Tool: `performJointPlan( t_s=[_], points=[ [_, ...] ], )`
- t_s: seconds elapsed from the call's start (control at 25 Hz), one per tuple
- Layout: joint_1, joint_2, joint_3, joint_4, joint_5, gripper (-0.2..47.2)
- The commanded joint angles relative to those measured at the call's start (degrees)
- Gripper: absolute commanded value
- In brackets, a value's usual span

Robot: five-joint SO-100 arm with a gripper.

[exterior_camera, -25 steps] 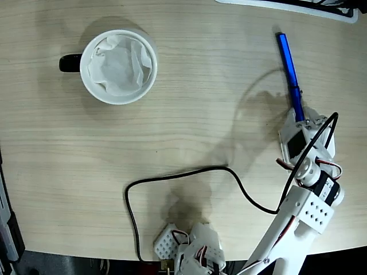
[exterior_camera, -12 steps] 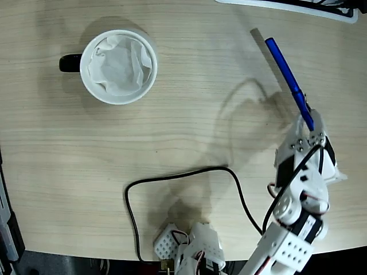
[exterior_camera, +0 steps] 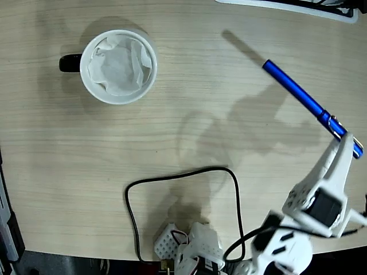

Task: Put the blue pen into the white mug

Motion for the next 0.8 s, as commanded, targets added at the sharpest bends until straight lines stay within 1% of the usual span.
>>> performJointPlan(
  t_s=[0.0, 0.04, 0.2, 0.28, 0.48, 0.6, 0.76],
  points=[
    [-1.14, 10.37, 2.55, -4.75, -10.2, 0.1],
    [-2.2, 12.66, 3.69, -5.98, -13.97, 0.1],
    [-7.29, 20.92, 10.46, -16.88, -27.16, 0.1],
    [-10.72, 24.08, 12.13, -18.37, -31.9, 0.1],
    [-21.97, 30.23, 16.7, -23.38, -45.53, 0.1],
    [-29.0, 31.03, 18.63, -25.84, -54.76, 0.1],
    [-35.77, 29.88, 20.04, -27.95, -64.34, 0.1]
  ],
)
